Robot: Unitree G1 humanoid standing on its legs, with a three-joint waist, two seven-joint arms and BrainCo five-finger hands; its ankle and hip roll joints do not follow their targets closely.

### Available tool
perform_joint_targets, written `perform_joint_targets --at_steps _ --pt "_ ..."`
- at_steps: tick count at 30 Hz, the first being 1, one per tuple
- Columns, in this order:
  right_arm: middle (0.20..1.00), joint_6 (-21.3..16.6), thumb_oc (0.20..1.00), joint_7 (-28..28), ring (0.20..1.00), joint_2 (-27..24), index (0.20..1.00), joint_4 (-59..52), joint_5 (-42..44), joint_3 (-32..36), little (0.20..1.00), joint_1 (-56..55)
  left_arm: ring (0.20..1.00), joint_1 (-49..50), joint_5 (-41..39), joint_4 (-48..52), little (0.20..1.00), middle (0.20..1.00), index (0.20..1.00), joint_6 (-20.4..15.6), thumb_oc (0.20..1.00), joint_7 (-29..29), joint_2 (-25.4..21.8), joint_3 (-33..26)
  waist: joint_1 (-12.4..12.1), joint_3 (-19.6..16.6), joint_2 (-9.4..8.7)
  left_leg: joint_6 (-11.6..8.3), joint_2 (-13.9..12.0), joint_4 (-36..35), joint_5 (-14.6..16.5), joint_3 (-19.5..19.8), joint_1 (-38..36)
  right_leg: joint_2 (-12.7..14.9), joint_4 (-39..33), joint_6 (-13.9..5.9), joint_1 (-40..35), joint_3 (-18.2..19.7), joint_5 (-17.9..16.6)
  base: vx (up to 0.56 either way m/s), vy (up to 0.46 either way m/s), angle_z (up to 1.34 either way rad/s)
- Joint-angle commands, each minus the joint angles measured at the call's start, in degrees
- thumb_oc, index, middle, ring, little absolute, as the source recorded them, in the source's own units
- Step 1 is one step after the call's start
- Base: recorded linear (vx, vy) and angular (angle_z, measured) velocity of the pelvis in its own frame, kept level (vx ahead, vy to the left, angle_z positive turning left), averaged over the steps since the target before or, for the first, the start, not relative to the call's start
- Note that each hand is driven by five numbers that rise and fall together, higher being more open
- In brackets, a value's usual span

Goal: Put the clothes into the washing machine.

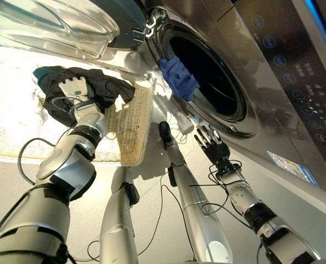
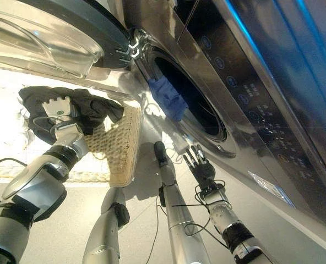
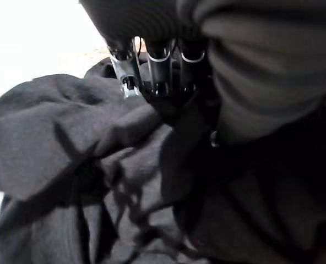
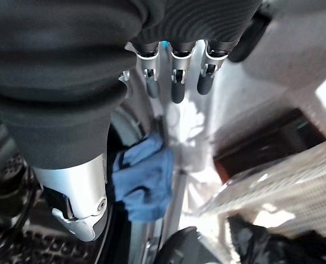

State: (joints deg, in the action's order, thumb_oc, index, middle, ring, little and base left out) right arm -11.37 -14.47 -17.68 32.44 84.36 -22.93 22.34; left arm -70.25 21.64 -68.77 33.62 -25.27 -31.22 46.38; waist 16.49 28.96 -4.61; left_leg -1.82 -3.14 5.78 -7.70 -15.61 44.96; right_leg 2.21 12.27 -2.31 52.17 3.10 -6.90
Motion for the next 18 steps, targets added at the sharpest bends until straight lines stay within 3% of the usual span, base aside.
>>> perform_joint_targets --at_steps 1,3,4,6,7,10,13,16,17,18 --pt "1.0 -0.2 1.0 -3.5 1.0 0.6 1.0 -4.4 -1.9 -0.1 1.0 -2.4 0.2 0.2 -3.6 -2.7 0.2 0.2 0.2 -4.5 0.2 -0.7 -1.7 -1.4 0.0 0.8 -2.8 -3.55 2.7 6.0 6.1 0.8 -0.4 -4.9 -6.6 -1.8 -2.7 -1.7 -2.5 0.0 0.0 0.0" --pt "1.0 -0.4 1.0 -3.7 1.0 0.6 1.0 -4.5 -2.1 -0.1 1.0 -2.5 0.2 0.3 -4.6 -2.7 0.2 0.2 0.2 -5.2 0.2 -1.3 -1.8 -1.5 0.0 0.8 -2.76 -3.58 2.8 5.7 5.9 0.9 -0.6 -4.8 -6.7 -1.78 -2.9 -1.7 -2.5 -0.04 -0.023 0.02" --pt "1.0 -1.6 1.0 -3.6 1.0 1.1 1.0 -5.9 -3.3 -0.3 1.0 -1.9 0.2 -0.1 -8.9 -1.4 0.2 0.2 0.2 -10.5 0.2 -3.9 -2.5 -3.0 -0.6 0.8 -2.55 -3.25 3.1 3.5 3.2 0.9 0.0 -4.7 -7.0 -1.31 -2.2 -1.6 -3.6 -0.09 -0.058 0.05" --pt "1.0 -1.7 1.0 -3.6 1.0 1.4 1.0 -6.1 -3.7 -0.6 1.0 -2.6 0.2 0.7 -9.8 -1.1 0.2 0.2 0.2 -11.6 0.2 -4.5 -2.5 -3.2 -1.0 0.8 -2.18 -3.64 2.9 3.1 4.5 2.0 -1.9 -5.0 -7.1 -1.54 -4.2 -1.9 -2.1 -0.03 -0.039 0.09" --pt "1.0 -2.5 1.0 -2.6 1.0 1.7 1.0 -7.4 -4.7 -0.3 1.0 -1.9 0.2 0.5 -10.2 0.7 0.2 0.2 0.2 -13.8 0.2 -5.0 -3.0 -4.7 -1.5 0.8 -2.03 -3.35 3.1 2.1 2.3 1.8 -0.9 -4.6 -7.3 -1.23 -3.2 -1.9 -3.3 -0.04 -0.076 0.12" --pt "1.0 -3.5 1.0 0.4 1.0 3.0 1.0 -10.1 -7.8 0.5 1.0 -2.0 0.2 3.6 -13.8 7.4 0.2 0.2 0.2 -19.9 0.2 -6.5 -4.2 -8.6 -4.3 0.8 -0.52 -3.46 3.2 -1.1 0.6 4.4 -3.0 -4.3 -7.7 -1.11 -5.9 -3.4 -2.6 -0.07 -0.117 0.16" --pt "1.0 -4.8 1.0 3.3 1.0 3.4 1.0 -11.4 -10.9 0.5 1.0 -2.4 0.2 7.7 -17.4 12.5 0.2 0.2 0.2 -22.6 0.2 -7.8 -4.9 -11.5 -6.4 0.8 0.35 -3.58 3.1 -3.5 -0.5 5.8 -5.1 -3.7 -8.2 -1.27 -8.3 -5.3 -2.5 -0.05 -0.093 0.22" --pt "1.0 -5.0 1.0 4.8 1.0 3.6 1.0 -12.0 -12.3 0.6 1.0 -2.3 0.2 9.4 -17.3 14.2 0.2 0.2 0.2 -23.5 0.2 -8.1 -4.8 -13.1 -7.1 0.8 0.7 -3.59 3.1 -4.5 -0.9 6.1 -5.9 -3.5 -8.5 -1.42 -9.2 -6.1 -2.5 -0.04 -0.046 0.17" --pt "1.0 -5.7 1.0 9.3 1.0 3.5 1.0 -13.1 -16.2 0.7 1.0 -1.4 0.2 16.0 -20.9 19.5 0.2 0.2 0.2 -28.7 0.2 -9.8 -4.7 -16.8 -9.2 0.8 1.76 -3.65 3.1 -6.4 -1.8 7.1 -8.4 -2.6 -9.4 -1.82 -11.7 -8.2 -2.8 -0.12 -0.104 0.24" --pt "1.0 -5.1 1.0 10.2 1.0 3.2 1.0 -13.2 -16.9 0.9 1.0 -1.3 0.2 18.1 -23.4 21.5 0.2 0.2 0.2 -31.9 0.2 -9.5 -4.6 -17.8 -9.8 0.8 2.13 -3.72 3.1 -6.6 -2.0 7.4 -9.1 -2.3 -9.3 -1.9 -12.5 -8.8 -2.8 -0.12 -0.092 0.09"
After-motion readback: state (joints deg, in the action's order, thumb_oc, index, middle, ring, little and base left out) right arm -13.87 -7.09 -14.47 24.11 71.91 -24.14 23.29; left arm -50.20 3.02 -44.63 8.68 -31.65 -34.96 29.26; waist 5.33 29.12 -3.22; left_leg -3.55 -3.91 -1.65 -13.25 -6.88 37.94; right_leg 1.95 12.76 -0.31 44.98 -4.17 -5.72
